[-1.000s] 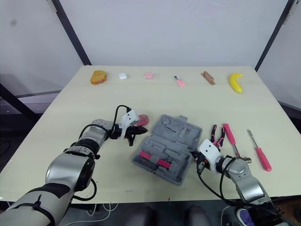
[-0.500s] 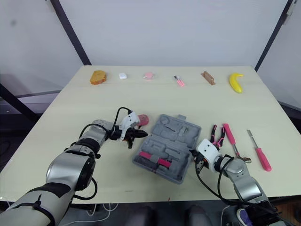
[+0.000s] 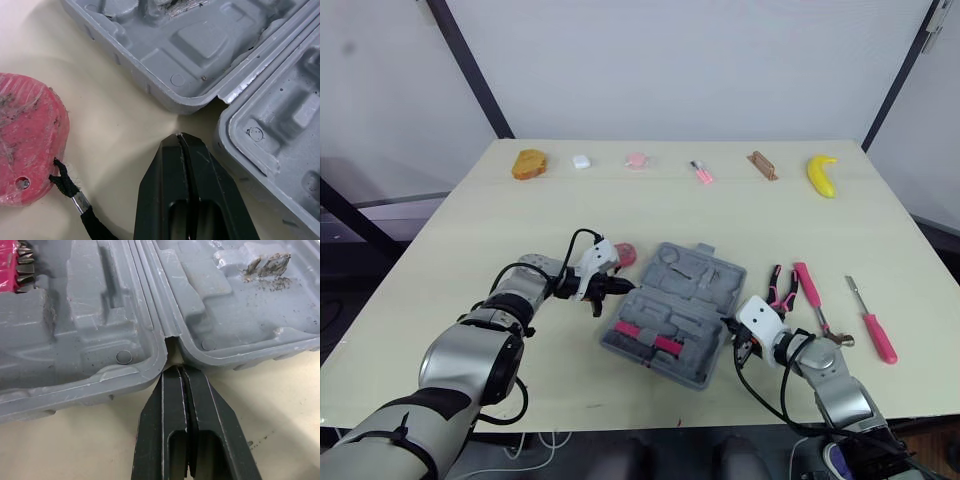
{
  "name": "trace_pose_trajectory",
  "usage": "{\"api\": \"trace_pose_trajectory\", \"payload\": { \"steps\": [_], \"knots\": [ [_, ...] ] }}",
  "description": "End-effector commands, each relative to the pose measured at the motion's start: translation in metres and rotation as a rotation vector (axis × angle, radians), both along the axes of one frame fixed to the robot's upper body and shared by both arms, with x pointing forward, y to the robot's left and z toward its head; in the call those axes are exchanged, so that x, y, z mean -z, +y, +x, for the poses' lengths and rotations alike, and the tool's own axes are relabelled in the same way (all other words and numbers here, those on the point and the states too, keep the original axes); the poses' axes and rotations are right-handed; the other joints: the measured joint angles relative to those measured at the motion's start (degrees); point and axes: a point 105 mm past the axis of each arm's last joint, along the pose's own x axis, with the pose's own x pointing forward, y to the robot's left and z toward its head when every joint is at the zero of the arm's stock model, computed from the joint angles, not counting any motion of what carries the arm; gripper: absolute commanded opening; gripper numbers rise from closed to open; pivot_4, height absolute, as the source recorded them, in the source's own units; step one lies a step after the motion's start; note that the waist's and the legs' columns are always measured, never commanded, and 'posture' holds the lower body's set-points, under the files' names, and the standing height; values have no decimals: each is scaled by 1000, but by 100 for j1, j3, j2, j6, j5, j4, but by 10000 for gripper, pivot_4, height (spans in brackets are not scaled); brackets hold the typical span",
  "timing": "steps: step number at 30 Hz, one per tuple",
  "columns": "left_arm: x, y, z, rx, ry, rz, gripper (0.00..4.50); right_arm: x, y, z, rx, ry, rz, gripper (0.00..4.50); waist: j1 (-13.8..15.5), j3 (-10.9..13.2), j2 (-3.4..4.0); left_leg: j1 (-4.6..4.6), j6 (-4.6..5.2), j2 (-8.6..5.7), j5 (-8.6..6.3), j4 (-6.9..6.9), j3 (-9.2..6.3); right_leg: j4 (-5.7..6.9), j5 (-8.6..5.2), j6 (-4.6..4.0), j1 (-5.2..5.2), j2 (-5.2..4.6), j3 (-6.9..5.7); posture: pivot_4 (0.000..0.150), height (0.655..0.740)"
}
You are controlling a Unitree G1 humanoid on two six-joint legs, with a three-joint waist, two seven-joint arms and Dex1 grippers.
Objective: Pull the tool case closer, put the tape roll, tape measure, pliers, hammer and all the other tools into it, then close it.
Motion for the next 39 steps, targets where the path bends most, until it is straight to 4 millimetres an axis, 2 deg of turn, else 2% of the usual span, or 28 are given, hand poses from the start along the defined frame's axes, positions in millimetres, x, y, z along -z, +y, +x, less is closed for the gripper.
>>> {"api": "trace_pose_trajectory", "payload": {
  "steps": [1, 6, 13, 31, 39],
  "knots": [
    [-5, -6, 2, 15, -13, -24, 0, -12, 7, 3, -22, -51, 16, 82, 2, 0, 0, 0, 0, 0, 0, 0, 0, 0, 0, 0, 0, 0, 0, 1500, 7400],
    [-7, -12, 3, 13, -16, -51, 0, -11, 7, 3, -27, -52, 11, 82, 2, 0, 0, 0, 0, 0, 0, 0, 0, 0, 0, 0, 0, 0, 0, 1500, 7400],
    [-1, -9, -4, 42, 17, -43, 0, -13, 6, 3, -27, -56, 10, 82, 0, 0, 0, 0, 0, 0, 0, 0, 0, -1, 0, 0, 0, 0, 0, 1500, 7400],
    [14, -6, -40, 173, 207, -162, 0, -13, 7, -10, -142, 8, 55, 82, -5, 0, 0, 0, 0, 1, 0, 0, 0, -1, 0, 0, 0, 0, 1, 1500, 7400],
    [22, 2, -52, 78, 194, -236, 0, -15, 7, -7, -166, 6, 54, 82, -42, -1, 2, 5, 0, 19, 0, 0, 5, 1, 0, 0, 0, 0, 9, 1500, 7400]
  ]
}}
